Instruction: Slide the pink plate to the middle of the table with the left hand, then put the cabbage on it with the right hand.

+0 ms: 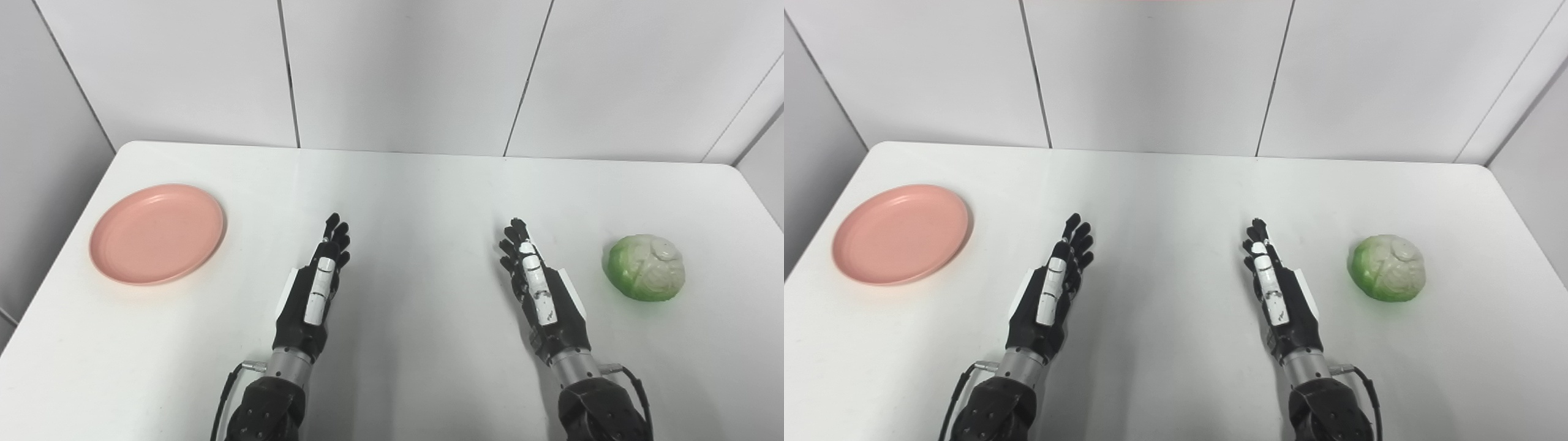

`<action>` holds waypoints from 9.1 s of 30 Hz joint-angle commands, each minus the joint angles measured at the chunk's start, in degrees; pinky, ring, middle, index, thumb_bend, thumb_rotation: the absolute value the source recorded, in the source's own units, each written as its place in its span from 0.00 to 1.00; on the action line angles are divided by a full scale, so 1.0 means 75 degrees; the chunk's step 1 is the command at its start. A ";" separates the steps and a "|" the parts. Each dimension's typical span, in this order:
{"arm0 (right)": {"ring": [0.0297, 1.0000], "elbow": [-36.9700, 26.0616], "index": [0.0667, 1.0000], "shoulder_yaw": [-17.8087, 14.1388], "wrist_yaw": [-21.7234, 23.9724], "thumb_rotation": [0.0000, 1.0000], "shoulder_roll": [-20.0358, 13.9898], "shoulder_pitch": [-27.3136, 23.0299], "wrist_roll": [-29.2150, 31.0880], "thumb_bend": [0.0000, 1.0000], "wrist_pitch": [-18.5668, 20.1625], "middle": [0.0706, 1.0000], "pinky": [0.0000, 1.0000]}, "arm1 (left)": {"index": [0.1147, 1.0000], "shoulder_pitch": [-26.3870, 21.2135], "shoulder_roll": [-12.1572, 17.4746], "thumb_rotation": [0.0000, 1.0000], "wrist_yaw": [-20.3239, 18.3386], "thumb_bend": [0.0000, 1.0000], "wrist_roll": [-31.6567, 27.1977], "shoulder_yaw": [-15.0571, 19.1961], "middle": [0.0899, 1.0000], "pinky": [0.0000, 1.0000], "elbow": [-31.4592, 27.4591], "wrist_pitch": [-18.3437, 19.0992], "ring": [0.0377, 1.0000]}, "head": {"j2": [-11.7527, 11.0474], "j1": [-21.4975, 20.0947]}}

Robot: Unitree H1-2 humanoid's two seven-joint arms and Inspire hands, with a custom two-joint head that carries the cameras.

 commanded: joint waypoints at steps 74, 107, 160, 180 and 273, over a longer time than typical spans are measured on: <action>1.00 0.1068 1.00 -0.0728 0.0229 0.97 -0.0452 -0.0321 0.0389 0.54 -0.1923 1.00 1.00 | 0.96 -0.3279 0.2210 1.00 0.1229 0.74 -0.1983 0.4084 0.97 1.00 0.2188 -0.0809 0.98 | -0.2085 0.3006; 0.97 0.1134 1.00 -0.0770 0.0145 0.90 -0.0325 -0.0325 0.0456 0.65 -0.2350 0.98 1.00 | 0.77 -0.3162 0.3568 0.94 0.1404 0.84 -0.1759 0.4131 0.77 0.80 0.4181 -0.0762 0.79 | -0.2177 0.3065; 0.97 0.0647 1.00 -0.0672 -0.0015 0.89 -0.0261 -0.0295 0.0299 0.53 -0.2002 0.98 1.00 | 0.68 -0.3030 0.1830 0.89 -0.0059 0.75 -0.1707 0.2111 0.69 0.72 0.3524 -0.0533 0.70 | -0.1866 0.2729; 0.94 0.1483 0.97 -0.0420 0.0104 0.82 0.0041 -0.0374 0.0422 0.69 -0.2767 0.94 1.00 | 0.72 -0.1923 0.0533 0.96 -0.0464 0.70 -0.2500 0.1954 0.74 0.80 0.1715 0.0242 0.76 | -0.1232 0.0490; 0.95 -0.0179 0.99 -0.1559 0.1168 0.11 -0.3216 -0.1512 -0.5229 0.96 0.2562 1.00 0.76 | 1.00 -0.0111 0.0046 0.81 -0.0730 0.66 -0.1276 0.0161 1.00 1.00 -0.0549 0.0582 1.00 | 0.0249 -0.1229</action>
